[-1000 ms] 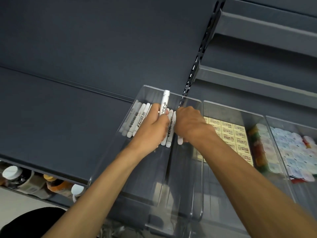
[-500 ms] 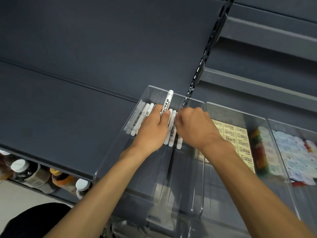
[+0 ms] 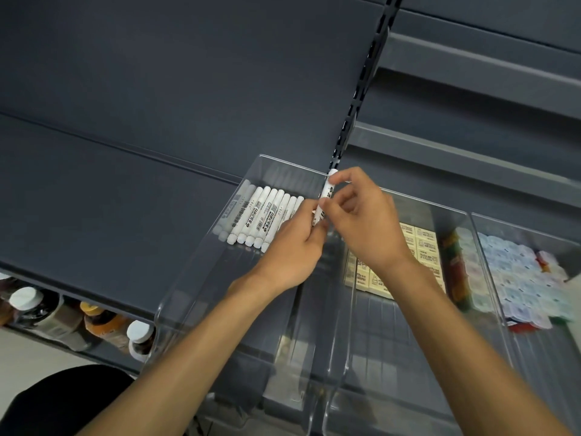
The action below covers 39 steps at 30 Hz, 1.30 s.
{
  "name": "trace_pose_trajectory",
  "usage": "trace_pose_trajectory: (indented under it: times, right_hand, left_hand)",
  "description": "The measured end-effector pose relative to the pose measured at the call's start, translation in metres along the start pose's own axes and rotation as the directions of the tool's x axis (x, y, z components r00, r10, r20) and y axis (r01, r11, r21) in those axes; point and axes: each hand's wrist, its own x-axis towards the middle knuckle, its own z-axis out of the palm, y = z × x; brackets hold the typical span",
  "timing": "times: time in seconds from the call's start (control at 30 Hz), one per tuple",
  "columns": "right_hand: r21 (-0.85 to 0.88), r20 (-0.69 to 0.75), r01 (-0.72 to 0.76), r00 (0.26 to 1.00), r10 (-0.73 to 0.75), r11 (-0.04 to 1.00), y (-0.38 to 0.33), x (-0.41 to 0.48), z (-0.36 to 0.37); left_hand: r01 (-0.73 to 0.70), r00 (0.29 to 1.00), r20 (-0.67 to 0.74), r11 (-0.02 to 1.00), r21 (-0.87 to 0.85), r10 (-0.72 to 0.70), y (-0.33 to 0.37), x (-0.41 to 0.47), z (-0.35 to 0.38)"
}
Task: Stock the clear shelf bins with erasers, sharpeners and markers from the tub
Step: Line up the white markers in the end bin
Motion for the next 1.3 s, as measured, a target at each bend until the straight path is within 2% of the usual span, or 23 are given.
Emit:
trace_pose_trajectory:
  times: [0.07, 0.17, 0.23, 0.3, 0.4, 0.47, 0.53, 0.63, 0.7, 0.73, 0.83, 0.97, 1.07, 1.13, 1.23, 1.3]
  right_hand:
    - [-0.160, 0.028, 0.031, 0.999, -0.027, 0.987, 0.001, 0.000, 0.000]
    - [-0.087, 0.049, -0.027, 0.998, 0.031, 0.996, -0.001, 0.001, 0.001]
    - [-0.128, 0.047, -0.045, 0.998, 0.052, 0.991, -0.003, 0.004, 0.002]
    - [-0.166, 0.050, -0.074, 0.995, 0.083, 0.983, -0.001, 0.009, 0.003]
    - [-0.225, 0.046, -0.138, 0.987, 0.152, 0.965, 0.004, 0.017, 0.005]
    - [-0.318, 0.026, -0.118, 0.991, 0.133, 0.941, 0.007, 0.023, 0.008]
    - [-0.515, 0.015, -0.039, 0.998, 0.054, 0.857, 0.007, 0.029, 0.011]
    - [-0.800, 0.143, 0.114, 0.990, 0.003, 0.590, 0.004, 0.038, 0.017]
    - [-0.889, 0.230, 0.177, 0.970, 0.076, 0.423, 0.003, 0.040, 0.026]
    - [-0.907, 0.253, 0.194, 0.960, 0.116, 0.373, 0.003, 0.039, 0.031]
    - [-0.929, 0.280, 0.215, 0.940, 0.193, 0.301, 0.005, 0.036, 0.042]
    - [-0.939, 0.262, 0.188, 0.933, 0.246, 0.286, 0.002, 0.039, 0.044]
    - [-0.913, 0.230, 0.113, 0.936, 0.267, 0.391, 0.001, 0.041, 0.041]
    - [-0.902, 0.209, 0.088, 0.946, 0.249, 0.422, 0.002, 0.041, 0.039]
    - [-0.911, 0.221, 0.129, 0.955, 0.200, 0.392, 0.003, 0.031, 0.038]
    - [-0.908, 0.234, 0.155, 0.959, 0.163, 0.389, 0.004, 0.022, 0.037]
  left_hand:
    - [-0.023, 0.999, -0.040, 1.000, -0.007, 0.023, -0.004, 0.003, 0.003]
    - [-0.065, 0.992, -0.112, 0.998, -0.014, 0.063, -0.009, 0.005, 0.007]
    - [-0.069, 0.989, -0.132, 0.997, -0.017, 0.066, -0.008, 0.005, 0.008]
    - [-0.067, 0.993, -0.091, 0.998, 0.014, 0.068, -0.008, 0.006, 0.006]
    - [-0.071, 0.997, -0.002, 0.980, 0.187, 0.073, -0.007, 0.005, 0.001]
    - [-0.129, 0.982, -0.068, 0.894, 0.429, 0.174, -0.010, 0.006, -0.003]
    - [-0.119, 0.956, -0.150, 0.801, 0.587, 0.252, -0.016, 0.009, -0.007]
    - [-0.072, 0.966, -0.138, 0.738, 0.671, 0.220, -0.023, 0.015, -0.011]
    - [-0.057, 0.980, -0.099, 0.723, 0.688, 0.172, -0.026, 0.016, -0.010]
    - [-0.051, 0.986, -0.080, 0.713, 0.700, 0.149, -0.027, 0.017, -0.009]
    - [-0.029, 0.994, -0.051, 0.673, 0.740, 0.099, -0.031, 0.018, -0.007]
    - [0.003, 0.996, -0.063, 0.662, 0.750, 0.067, -0.032, 0.022, -0.008]
    - [0.010, 0.997, -0.055, 0.653, 0.757, 0.049, -0.030, 0.022, -0.006]
    - [0.008, 0.998, -0.049, 0.625, 0.781, 0.049, -0.027, 0.021, -0.004]
    - [-0.031, 0.992, -0.039, 0.546, 0.837, 0.117, -0.020, 0.017, 0.000]
    - [-0.034, 0.989, -0.051, 0.547, 0.836, 0.140, -0.017, 0.014, 0.002]
